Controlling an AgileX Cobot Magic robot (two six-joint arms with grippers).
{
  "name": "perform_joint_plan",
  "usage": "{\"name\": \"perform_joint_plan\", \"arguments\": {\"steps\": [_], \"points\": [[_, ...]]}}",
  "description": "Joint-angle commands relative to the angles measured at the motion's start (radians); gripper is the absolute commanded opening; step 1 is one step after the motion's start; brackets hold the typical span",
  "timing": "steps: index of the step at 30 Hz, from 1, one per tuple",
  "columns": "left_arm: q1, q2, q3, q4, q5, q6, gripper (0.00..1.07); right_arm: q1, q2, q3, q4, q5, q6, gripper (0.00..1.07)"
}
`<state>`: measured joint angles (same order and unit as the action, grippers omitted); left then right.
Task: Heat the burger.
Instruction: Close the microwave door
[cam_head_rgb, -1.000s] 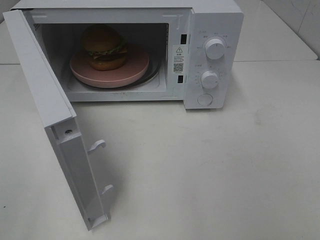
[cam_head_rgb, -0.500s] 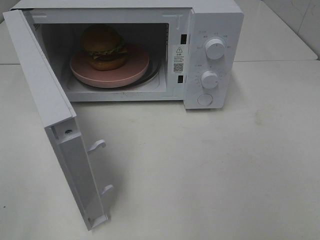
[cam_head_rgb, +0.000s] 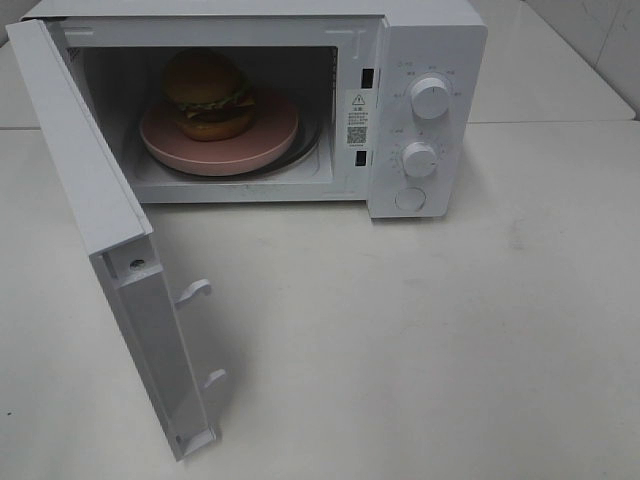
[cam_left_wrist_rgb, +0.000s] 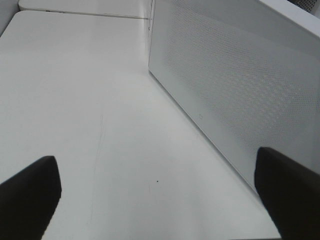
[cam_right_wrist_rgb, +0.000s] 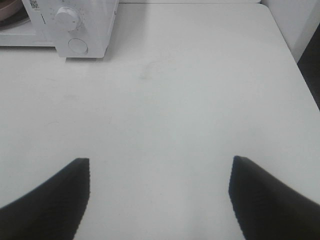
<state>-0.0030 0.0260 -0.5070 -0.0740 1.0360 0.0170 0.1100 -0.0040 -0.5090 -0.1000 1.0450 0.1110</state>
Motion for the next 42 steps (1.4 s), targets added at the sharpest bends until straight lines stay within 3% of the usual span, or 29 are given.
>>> {"name": "perform_joint_plan", "arguments": {"steps": [1,3,5,6,7,8,9,10,12,13,14,20,29,37,40,42], "points": [[0.005,0.076,-0.047,-0.003,-0.082,0.003,0.92,-0.004,-0.027,0.002,0.0,-0.007,-0.009,0.75],[0.005,0.097,-0.048,-0.004,-0.102,0.003,0.88,-0.004,-0.027,0.002,0.0,-0.007,-0.009,0.75],[0.005,0.156,-0.046,-0.004,-0.13,0.003,0.69,-0.004,-0.027,0.002,0.0,-0.007,-0.009,0.75],[0.005,0.156,-0.046,-0.004,-0.13,0.003,0.69,-0.004,-0.027,0.002,0.0,-0.007,-0.009,0.75],[0.005,0.2,-0.046,-0.004,-0.142,0.003,0.52,-0.004,-0.027,0.002,0.0,-0.007,-0.009,0.75],[0.005,0.221,-0.046,-0.004,-0.149,0.003,0.43,-0.004,-0.027,0.002,0.0,-0.007,-0.009,0.75],[0.005,0.221,-0.046,-0.004,-0.149,0.003,0.43,-0.004,-0.027,0.002,0.0,-0.007,-0.009,0.75],[0.005,0.26,-0.046,-0.007,-0.159,0.0,0.29,-0.004,-0.027,0.002,0.0,-0.007,-0.009,0.75],[0.005,0.278,-0.046,-0.006,-0.17,0.0,0.23,-0.004,-0.027,0.002,0.0,-0.007,-0.009,0.75],[0.005,0.325,-0.046,-0.003,-0.208,0.001,0.07,-0.004,-0.027,0.002,0.0,-0.007,-0.009,0.75],[0.005,0.347,-0.046,0.002,-0.226,0.002,0.01,-0.004,-0.027,0.002,0.0,-0.007,-0.009,0.75],[0.005,0.418,-0.018,0.014,-0.441,0.005,0.0,-0.004,-0.027,0.002,0.0,-0.007,-0.009,0.75],[0.005,0.564,0.198,0.013,-0.967,0.008,0.0,-0.004,-0.027,0.002,0.0,-0.007,-0.009,0.75],[0.005,0.705,0.307,0.017,-1.315,0.006,0.0,-0.004,-0.027,0.002,0.0,-0.007,-0.009,0.75],[0.005,0.778,0.328,0.039,-1.404,0.003,0.0,-0.004,-0.027,0.002,0.0,-0.007,-0.009,0.75],[0.005,0.875,0.332,0.132,-1.471,-0.005,0.0,-0.004,-0.027,0.002,0.0,-0.007,-0.009,0.75]]}}
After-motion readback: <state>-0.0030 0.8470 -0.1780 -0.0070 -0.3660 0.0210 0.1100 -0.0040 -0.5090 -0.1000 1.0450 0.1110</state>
